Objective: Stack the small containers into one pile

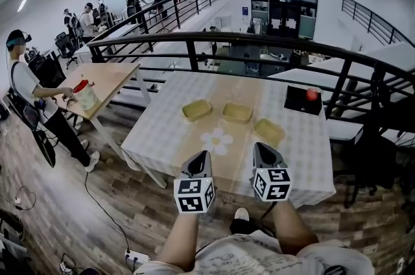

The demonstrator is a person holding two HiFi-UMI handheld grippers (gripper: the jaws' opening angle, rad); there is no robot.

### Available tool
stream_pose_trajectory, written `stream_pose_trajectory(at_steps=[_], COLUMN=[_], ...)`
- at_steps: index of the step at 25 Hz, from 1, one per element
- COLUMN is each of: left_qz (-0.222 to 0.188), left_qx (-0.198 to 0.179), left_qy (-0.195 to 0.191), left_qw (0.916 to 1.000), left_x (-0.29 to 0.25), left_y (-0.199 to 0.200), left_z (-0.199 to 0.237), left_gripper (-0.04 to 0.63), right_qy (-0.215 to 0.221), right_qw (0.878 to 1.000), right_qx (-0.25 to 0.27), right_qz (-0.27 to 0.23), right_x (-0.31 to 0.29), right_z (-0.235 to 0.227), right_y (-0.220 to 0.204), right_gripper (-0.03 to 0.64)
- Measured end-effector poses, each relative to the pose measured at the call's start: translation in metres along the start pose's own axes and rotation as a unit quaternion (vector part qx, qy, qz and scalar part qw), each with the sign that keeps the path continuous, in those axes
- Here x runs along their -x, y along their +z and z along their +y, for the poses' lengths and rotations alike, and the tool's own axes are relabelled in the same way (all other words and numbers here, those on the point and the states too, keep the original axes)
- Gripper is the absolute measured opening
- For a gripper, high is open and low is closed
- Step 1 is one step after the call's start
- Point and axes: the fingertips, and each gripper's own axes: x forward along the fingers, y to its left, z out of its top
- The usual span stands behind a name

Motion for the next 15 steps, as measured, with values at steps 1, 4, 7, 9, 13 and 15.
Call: stream_pose_trajectory(at_steps=[1, 4, 7, 9, 13, 15], left_qz=[0.001, 0.002, 0.001, 0.005, 0.012, 0.015], left_qx=[0.001, -0.001, -0.002, -0.001, 0.001, 0.002], left_qy=[-0.001, -0.005, -0.009, -0.012, -0.019, -0.023], left_qw=[1.0000, 1.0000, 1.0000, 0.9999, 0.9997, 0.9996], left_x=[-0.013, -0.048, -0.087, -0.120, -0.201, -0.237], left_y=[0.005, 0.025, 0.038, 0.039, 0.050, 0.062], left_z=[0.003, 0.004, 0.006, 0.011, 0.025, 0.035], left_gripper=[0.006, 0.006, 0.006, 0.006, 0.006, 0.006], right_qy=[0.000, -0.001, -0.005, -0.008, -0.014, -0.015], right_qw=[1.000, 1.000, 1.000, 1.000, 1.000, 1.000], right_qx=[0.004, 0.008, 0.007, 0.010, 0.018, 0.018], right_qz=[0.000, 0.001, 0.005, 0.007, 0.008, 0.013], right_x=[-0.012, -0.039, -0.070, -0.097, -0.166, -0.202], right_z=[-0.004, -0.021, -0.042, -0.058, -0.095, -0.108], right_y=[0.005, 0.022, 0.031, 0.031, 0.044, 0.054], right_gripper=[-0.002, -0.002, -0.002, -0.002, -0.002, -0.002])
